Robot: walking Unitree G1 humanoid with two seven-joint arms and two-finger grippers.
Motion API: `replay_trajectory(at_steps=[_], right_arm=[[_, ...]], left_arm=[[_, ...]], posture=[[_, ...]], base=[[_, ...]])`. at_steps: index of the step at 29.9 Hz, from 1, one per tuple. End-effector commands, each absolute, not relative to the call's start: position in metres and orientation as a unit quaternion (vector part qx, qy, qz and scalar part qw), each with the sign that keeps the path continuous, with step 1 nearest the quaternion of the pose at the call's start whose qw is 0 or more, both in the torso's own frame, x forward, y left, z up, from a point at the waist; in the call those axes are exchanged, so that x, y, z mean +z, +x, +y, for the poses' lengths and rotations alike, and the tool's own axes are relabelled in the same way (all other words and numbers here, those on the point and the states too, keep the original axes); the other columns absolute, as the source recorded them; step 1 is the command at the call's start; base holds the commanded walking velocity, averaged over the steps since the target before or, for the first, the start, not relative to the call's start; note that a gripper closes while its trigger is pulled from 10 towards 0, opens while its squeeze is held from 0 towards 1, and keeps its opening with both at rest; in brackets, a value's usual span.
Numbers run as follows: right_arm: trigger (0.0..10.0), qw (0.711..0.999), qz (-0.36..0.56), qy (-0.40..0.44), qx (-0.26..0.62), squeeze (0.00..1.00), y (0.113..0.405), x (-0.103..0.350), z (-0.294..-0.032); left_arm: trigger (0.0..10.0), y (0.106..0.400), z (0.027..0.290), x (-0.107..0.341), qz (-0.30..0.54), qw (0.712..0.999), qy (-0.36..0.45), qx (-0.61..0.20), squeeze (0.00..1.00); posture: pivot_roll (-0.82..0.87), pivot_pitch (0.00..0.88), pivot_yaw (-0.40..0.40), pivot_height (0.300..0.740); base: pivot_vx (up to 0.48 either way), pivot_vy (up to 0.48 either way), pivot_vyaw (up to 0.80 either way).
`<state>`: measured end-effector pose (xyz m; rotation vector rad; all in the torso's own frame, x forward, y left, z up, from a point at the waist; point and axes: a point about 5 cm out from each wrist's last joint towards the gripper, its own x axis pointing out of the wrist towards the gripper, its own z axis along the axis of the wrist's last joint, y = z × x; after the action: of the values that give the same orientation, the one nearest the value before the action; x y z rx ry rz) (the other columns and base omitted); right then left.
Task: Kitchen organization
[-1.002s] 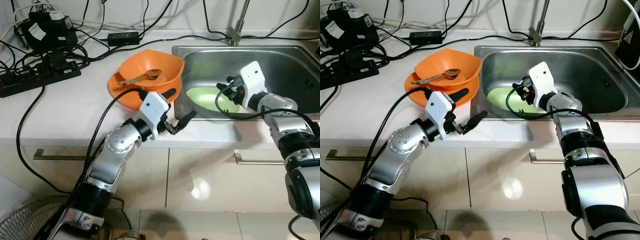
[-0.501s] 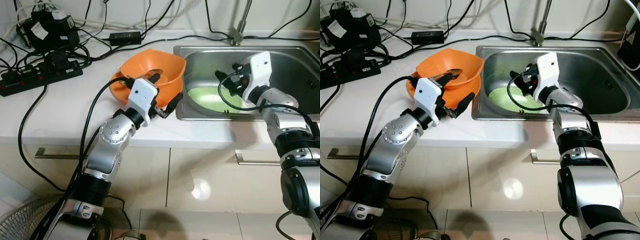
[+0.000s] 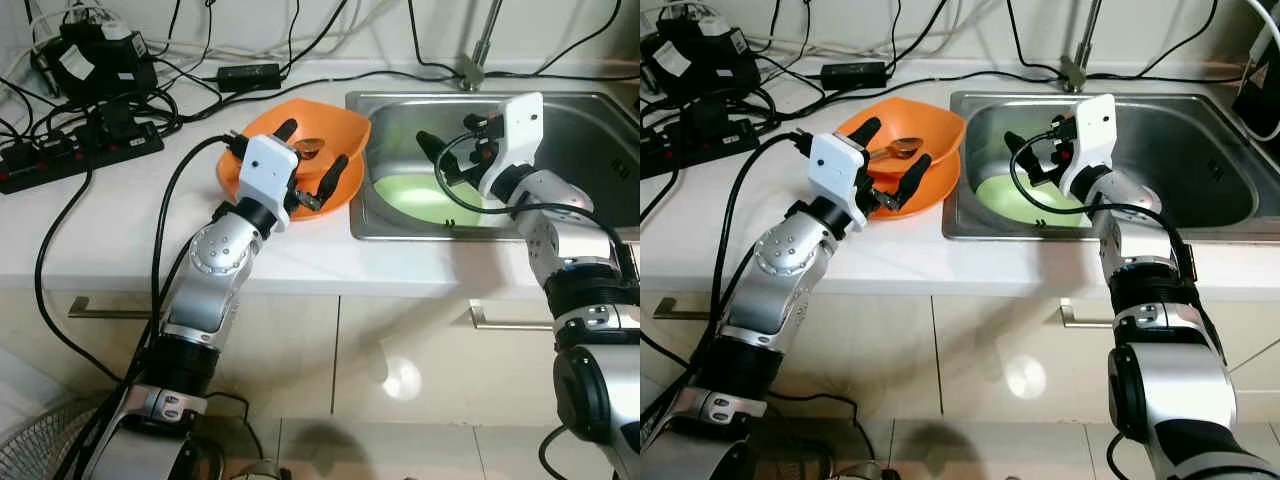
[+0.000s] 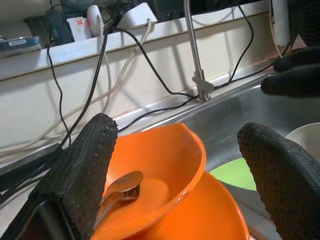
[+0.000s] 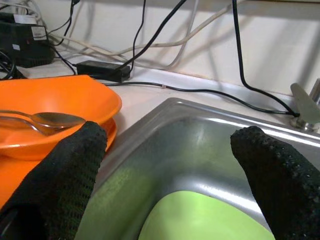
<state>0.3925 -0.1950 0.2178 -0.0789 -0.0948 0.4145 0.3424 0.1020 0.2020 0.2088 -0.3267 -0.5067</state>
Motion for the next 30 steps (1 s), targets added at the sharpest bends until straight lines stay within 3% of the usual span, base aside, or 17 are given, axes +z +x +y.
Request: replay_trajectory(at_steps=[1,2,3,15,30], right_arm=[[10.0,0.977,-0.059,-0.027,0.203,0.42,0.391,0.226,-0.195],[10.0,0.977,-0.059,-0.025,0.204,0.42,0.391,0.227,-0.195],[10.0,0.977,-0.059,-0.024,0.204,0.00,0.391,0.227,-0.195],[10.0,0.972,-0.080,-0.004,0.220,0.00,0.379,0.238,-0.185],[10.0,0.970,-0.080,0.002,0.229,0.00,0.364,0.241,-0.179]], left_arm=[[10.0,0.345,0.104,0.209,-0.175,0.949,0.111,-0.238,0.00],[10.0,0.345,0.105,0.210,-0.177,0.949,0.111,-0.236,0.00],[10.0,0.345,0.105,0.210,-0.177,0.949,0.110,-0.235,0.00],[10.0,0.350,0.128,0.235,-0.239,0.955,0.123,-0.125,0.00],[10.0,0.357,0.152,0.244,-0.233,0.966,0.107,-0.038,0.00]], posture=[[0.00,0.029,0.029,0.740],[0.00,0.031,0.030,0.740],[0.00,0.031,0.030,0.740],[0.00,0.028,0.029,0.740],[0.00,0.036,0.029,0.740]], base=[[0.000,0.000,0.00],[0.000,0.000,0.00],[0.000,0.000,0.00],[0.000,0.000,0.00],[0.000,0.000,0.00]])
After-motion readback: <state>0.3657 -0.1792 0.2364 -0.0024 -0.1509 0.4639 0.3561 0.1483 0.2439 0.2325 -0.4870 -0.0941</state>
